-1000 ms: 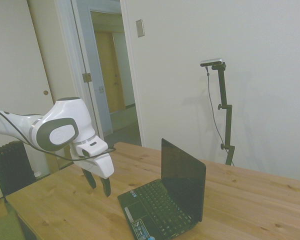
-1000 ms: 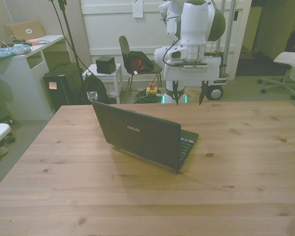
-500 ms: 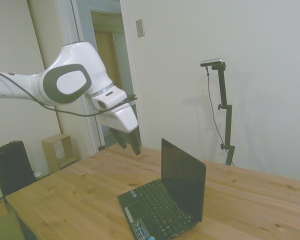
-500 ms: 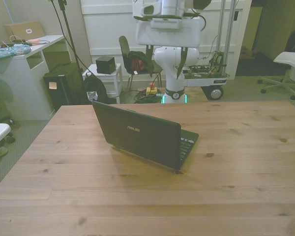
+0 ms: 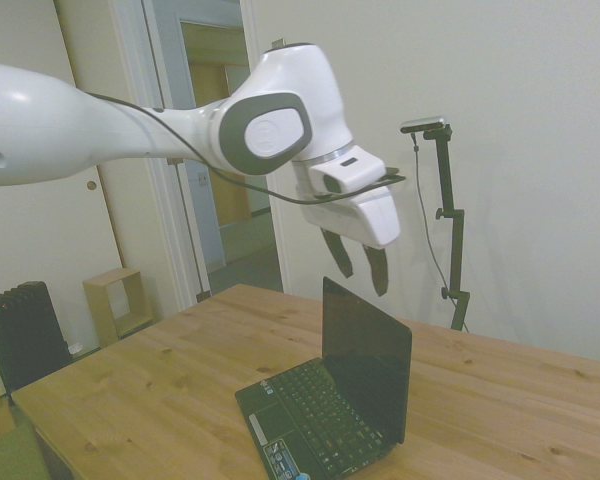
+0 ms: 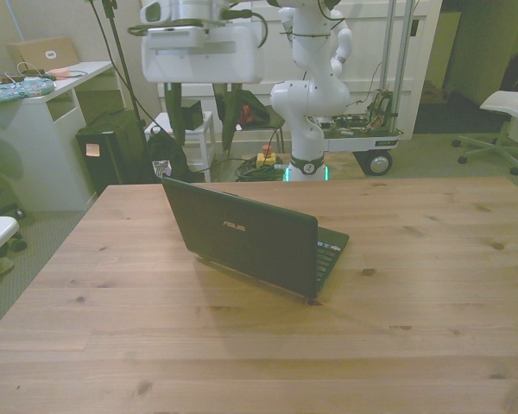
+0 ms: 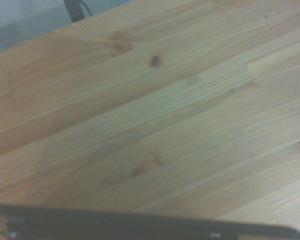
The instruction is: Close the laptop
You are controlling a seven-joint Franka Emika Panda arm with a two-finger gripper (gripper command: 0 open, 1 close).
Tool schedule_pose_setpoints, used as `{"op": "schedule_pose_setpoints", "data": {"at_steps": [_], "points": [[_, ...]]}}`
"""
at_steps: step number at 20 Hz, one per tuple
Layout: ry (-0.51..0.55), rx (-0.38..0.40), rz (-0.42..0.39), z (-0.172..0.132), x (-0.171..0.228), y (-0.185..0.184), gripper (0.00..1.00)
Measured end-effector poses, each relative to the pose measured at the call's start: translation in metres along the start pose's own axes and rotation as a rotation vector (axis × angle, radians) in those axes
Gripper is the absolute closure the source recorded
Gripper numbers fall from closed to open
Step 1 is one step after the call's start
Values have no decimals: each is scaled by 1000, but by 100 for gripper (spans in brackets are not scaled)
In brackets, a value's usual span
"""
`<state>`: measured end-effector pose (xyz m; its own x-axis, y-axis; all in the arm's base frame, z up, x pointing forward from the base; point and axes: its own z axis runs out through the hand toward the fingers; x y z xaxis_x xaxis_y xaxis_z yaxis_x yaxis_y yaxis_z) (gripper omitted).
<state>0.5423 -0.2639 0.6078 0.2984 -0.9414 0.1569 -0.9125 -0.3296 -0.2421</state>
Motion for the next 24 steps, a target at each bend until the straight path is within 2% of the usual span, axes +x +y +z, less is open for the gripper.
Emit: {"op": "schedule_pose_setpoints", "data": {"at_steps": [4, 9, 10, 16, 24], "points": [[-30, -11, 25, 25, 39, -19, 0], [-76, -31, 9, 77, 45, -62, 0], [-87, -36, 6, 82, 42, -70, 100], [-142, -54, 23, 106, 16, -102, 100], [-195, -99, 69, 121, -1, -102, 100]]}}
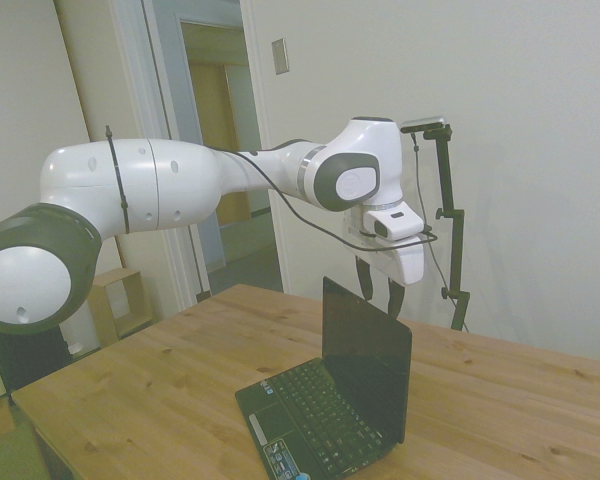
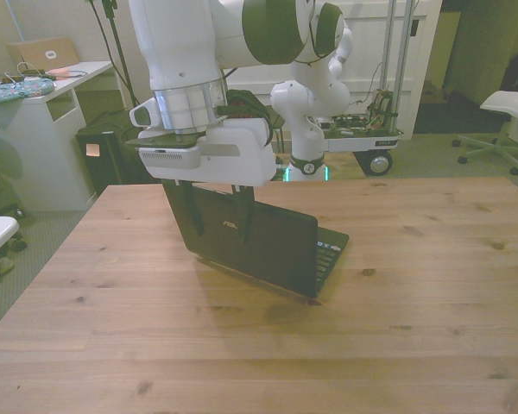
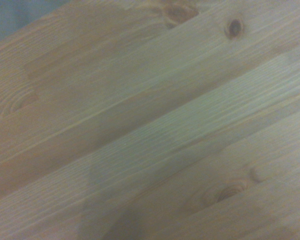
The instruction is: Close the laptop
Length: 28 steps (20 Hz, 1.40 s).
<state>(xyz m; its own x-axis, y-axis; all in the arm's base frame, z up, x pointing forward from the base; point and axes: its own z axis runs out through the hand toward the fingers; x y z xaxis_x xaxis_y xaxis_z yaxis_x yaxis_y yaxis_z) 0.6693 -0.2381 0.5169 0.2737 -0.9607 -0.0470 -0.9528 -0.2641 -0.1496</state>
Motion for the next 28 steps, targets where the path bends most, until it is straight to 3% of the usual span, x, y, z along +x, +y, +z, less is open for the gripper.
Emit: {"op": "schedule_pose_setpoints", "data": {"at_steps": [18, 28], "points": [[-25, -27, 42, 5, 10, 24, 100], [-77, -76, 30, 13, -40, 37, 100]]}}
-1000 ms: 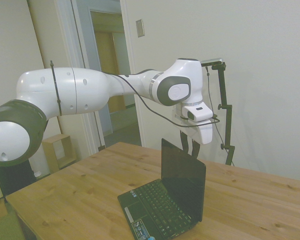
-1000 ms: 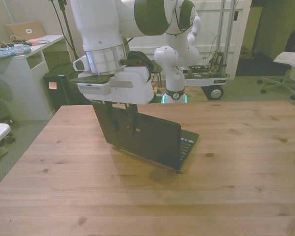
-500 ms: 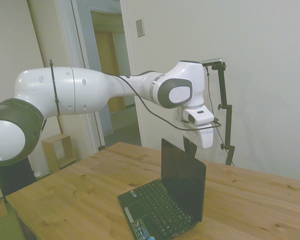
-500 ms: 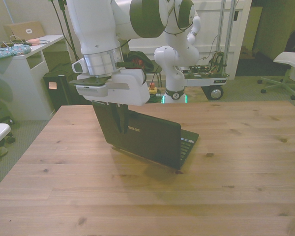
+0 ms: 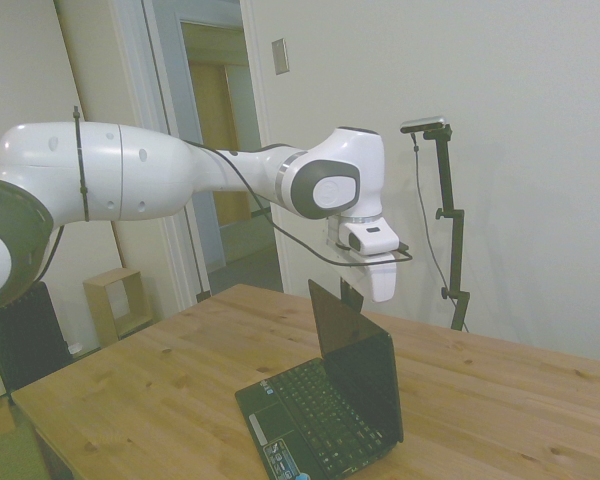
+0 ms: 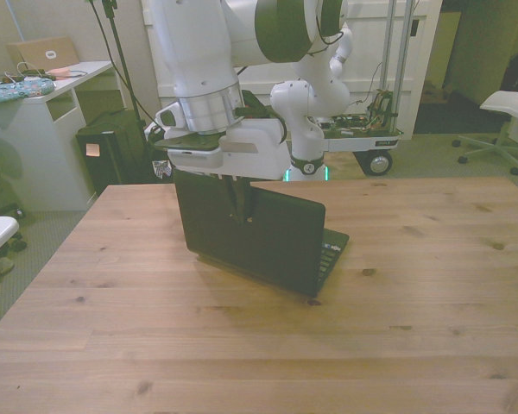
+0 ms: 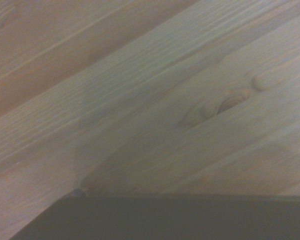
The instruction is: Close the laptop
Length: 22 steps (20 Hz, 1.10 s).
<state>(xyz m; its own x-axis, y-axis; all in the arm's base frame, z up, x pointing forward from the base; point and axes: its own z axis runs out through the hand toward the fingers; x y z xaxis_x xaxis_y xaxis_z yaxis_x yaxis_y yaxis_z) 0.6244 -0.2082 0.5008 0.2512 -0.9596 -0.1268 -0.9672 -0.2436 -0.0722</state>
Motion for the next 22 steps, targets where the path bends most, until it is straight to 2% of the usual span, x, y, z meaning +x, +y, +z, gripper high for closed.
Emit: {"op": "schedule_pose_setpoints", "data": {"at_steps": [7, 12, 17, 20, 22], "points": [[4, -30, -41, 23, -71, 12, 100], [-34, -80, -66, 71, -112, 30, 100], [-54, -127, -64, 122, -127, 46, 100], [-52, -124, -75, 123, -135, 45, 100], [-40, -92, -97, 104, -150, 42, 100]]}}
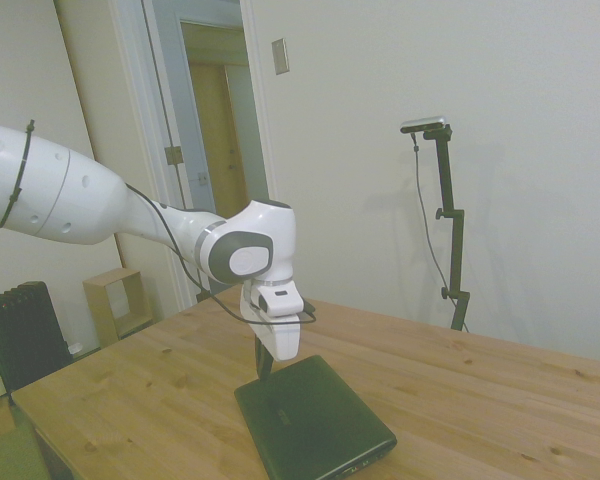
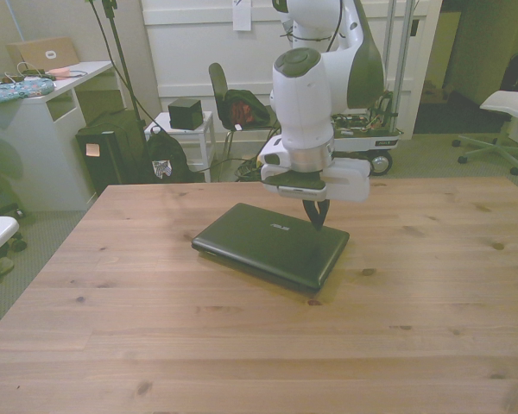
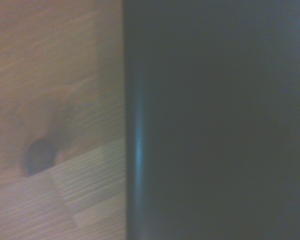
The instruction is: Close the laptop
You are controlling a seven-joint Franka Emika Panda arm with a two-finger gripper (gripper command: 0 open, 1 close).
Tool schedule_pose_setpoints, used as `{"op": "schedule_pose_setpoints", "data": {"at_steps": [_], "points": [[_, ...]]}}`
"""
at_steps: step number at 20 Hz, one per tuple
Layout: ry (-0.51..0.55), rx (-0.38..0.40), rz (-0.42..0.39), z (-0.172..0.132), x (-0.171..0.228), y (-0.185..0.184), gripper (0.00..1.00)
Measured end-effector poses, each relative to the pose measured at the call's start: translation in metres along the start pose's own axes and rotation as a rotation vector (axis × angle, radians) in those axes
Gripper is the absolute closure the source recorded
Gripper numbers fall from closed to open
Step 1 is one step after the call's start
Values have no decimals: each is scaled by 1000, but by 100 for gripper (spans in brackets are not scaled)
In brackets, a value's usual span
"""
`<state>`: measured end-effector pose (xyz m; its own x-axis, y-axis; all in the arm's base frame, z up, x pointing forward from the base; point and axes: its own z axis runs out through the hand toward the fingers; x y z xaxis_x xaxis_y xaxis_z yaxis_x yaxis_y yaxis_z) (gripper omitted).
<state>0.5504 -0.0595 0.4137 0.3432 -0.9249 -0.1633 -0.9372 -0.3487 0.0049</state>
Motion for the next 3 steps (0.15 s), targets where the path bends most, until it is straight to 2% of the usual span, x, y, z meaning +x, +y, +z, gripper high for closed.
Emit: {"op": "schedule_pose_setpoints", "data": {"at_steps": [3], "points": [[33, 75, -63, -56, -50, 1, 100]]}}
